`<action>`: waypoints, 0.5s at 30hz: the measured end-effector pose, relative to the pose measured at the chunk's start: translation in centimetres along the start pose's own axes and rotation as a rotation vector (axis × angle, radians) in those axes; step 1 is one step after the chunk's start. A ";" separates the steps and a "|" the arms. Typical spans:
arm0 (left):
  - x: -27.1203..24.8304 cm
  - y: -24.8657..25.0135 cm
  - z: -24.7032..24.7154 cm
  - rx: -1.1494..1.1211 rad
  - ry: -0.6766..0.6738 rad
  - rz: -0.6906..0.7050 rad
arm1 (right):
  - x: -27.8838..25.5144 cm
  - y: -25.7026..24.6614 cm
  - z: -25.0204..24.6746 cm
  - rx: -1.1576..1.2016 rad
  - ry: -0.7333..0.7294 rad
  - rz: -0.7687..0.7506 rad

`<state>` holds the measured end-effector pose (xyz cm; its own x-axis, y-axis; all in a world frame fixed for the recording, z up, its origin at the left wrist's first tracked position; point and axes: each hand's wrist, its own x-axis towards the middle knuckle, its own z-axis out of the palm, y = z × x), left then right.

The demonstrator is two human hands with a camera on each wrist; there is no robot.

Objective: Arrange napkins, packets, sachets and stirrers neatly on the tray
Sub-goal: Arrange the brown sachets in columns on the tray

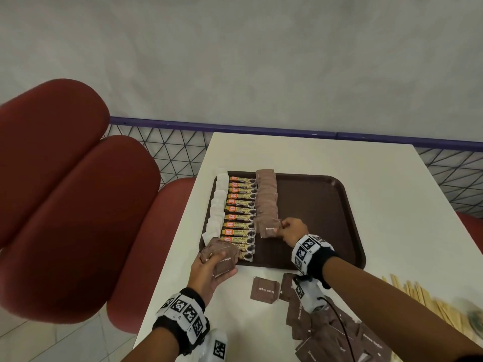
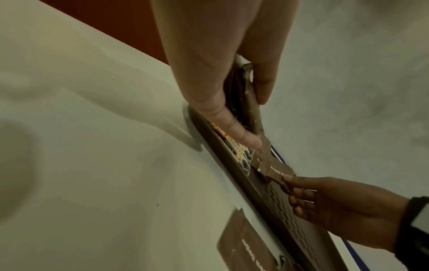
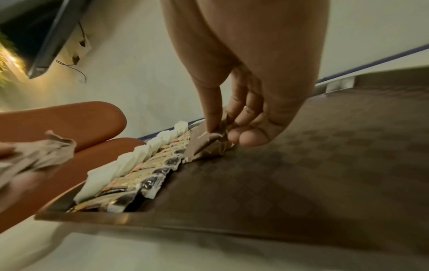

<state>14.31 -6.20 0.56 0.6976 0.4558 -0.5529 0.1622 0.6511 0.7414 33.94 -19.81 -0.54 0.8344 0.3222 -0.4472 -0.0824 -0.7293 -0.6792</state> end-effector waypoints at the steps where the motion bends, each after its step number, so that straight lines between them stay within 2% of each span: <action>1: 0.0 0.0 -0.1 0.005 -0.003 0.002 | 0.1 -0.1 0.1 -0.037 -0.002 0.006; 11: -0.1 0.0 -0.5 0.056 -0.007 -0.011 | 0.8 -0.9 1.5 -0.317 0.009 0.051; 15: -0.1 0.1 -0.2 0.046 -0.034 -0.019 | 0.9 -0.8 1.3 -0.317 0.003 0.086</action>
<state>14.08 -6.06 0.61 0.7174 0.4220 -0.5543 0.2072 0.6304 0.7481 34.07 -18.17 -1.14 0.8334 0.2500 -0.4929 0.0210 -0.9056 -0.4237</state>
